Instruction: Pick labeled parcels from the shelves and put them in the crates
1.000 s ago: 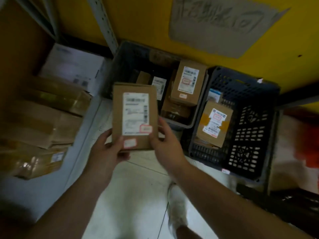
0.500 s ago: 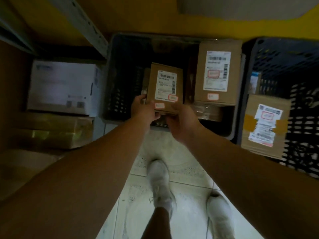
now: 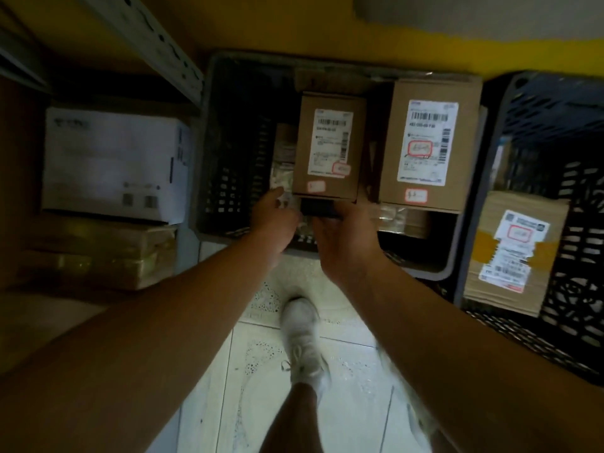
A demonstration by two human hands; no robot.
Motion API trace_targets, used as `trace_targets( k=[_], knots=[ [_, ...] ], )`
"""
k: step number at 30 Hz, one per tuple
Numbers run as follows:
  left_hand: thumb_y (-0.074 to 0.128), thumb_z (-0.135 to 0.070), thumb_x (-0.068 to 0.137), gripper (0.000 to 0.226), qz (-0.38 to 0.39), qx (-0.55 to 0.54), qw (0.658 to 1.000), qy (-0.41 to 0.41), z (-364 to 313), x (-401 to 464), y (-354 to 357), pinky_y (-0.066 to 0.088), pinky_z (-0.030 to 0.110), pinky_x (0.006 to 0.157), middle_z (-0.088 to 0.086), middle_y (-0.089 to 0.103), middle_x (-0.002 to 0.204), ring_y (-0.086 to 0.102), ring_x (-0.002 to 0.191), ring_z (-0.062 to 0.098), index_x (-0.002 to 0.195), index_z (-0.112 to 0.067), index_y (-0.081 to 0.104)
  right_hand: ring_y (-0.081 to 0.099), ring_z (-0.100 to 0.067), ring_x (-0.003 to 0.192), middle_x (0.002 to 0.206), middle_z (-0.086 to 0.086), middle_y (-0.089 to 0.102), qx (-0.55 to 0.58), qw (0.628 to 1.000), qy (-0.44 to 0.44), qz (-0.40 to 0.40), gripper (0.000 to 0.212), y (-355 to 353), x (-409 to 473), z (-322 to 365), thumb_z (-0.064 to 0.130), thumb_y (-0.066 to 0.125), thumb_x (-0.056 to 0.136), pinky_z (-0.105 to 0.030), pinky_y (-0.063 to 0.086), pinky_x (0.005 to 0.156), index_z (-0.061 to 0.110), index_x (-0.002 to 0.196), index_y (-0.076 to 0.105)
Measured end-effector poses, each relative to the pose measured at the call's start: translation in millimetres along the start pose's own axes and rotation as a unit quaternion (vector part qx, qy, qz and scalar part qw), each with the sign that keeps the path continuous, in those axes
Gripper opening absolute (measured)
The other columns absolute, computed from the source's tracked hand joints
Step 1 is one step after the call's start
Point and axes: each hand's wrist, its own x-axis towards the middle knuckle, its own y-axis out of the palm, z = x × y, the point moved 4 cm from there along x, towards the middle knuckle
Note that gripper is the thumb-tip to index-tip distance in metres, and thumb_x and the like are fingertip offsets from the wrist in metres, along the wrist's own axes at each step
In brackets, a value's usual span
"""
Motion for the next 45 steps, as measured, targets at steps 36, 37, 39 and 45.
trace_targets(
  k=[36, 37, 39, 45],
  knots=[
    [0.050, -0.062, 0.105, 0.062, -0.314, -0.383, 0.863, 0.096, 373.0, -159.9, -338.4, 0.043, 0.068, 0.113, 0.014, 0.056, 0.153, 0.053, 0.138, 0.045, 0.152, -0.022, 0.048, 0.068, -0.029, 0.102, 0.119, -0.013, 0.061, -0.619, 0.740, 0.071, 0.254, 0.053, -13.2, -35.5, -458.0, 0.056, 0.024, 0.111, -0.040, 0.058, 0.084, 0.020, 0.138, 0.053],
    [0.047, -0.058, 0.107, 0.055, -0.308, -0.399, 0.856, 0.120, 382.1, -153.7, -342.4, 0.047, 0.068, 0.109, 0.014, 0.061, 0.147, 0.059, 0.132, 0.044, 0.148, -0.023, 0.053, 0.068, -0.030, 0.102, 0.119, -0.015, 0.062, -0.628, 0.730, 0.060, 0.262, 0.051, -13.3, -27.8, -457.3, 0.055, 0.024, 0.111, -0.040, 0.058, 0.085, 0.021, 0.136, 0.053],
    [0.041, -0.048, 0.112, 0.041, -0.308, -0.454, 0.821, 0.158, 404.6, -149.1, -349.5, 0.058, 0.064, 0.095, 0.012, 0.070, 0.135, 0.069, 0.120, 0.040, 0.139, -0.023, 0.059, 0.068, -0.031, 0.101, 0.113, -0.018, 0.063, -0.640, 0.719, 0.044, 0.268, 0.050, -10.7, -13.5, -456.0, 0.058, 0.024, 0.111, -0.041, 0.058, 0.087, 0.018, 0.121, 0.052],
    [0.039, -0.010, 0.112, 0.062, -0.343, -0.582, 0.723, 0.147, 497.8, -167.1, -343.0, 0.062, 0.060, 0.093, 0.015, 0.071, 0.128, 0.073, 0.116, 0.036, 0.166, -0.039, 0.027, 0.068, -0.033, 0.102, 0.116, -0.019, 0.065, -0.652, 0.703, 0.002, 0.283, 0.058, -19.8, -28.3, -450.1, 0.063, 0.029, 0.108, -0.043, 0.056, 0.085, 0.024, 0.140, 0.057]
  ],
)
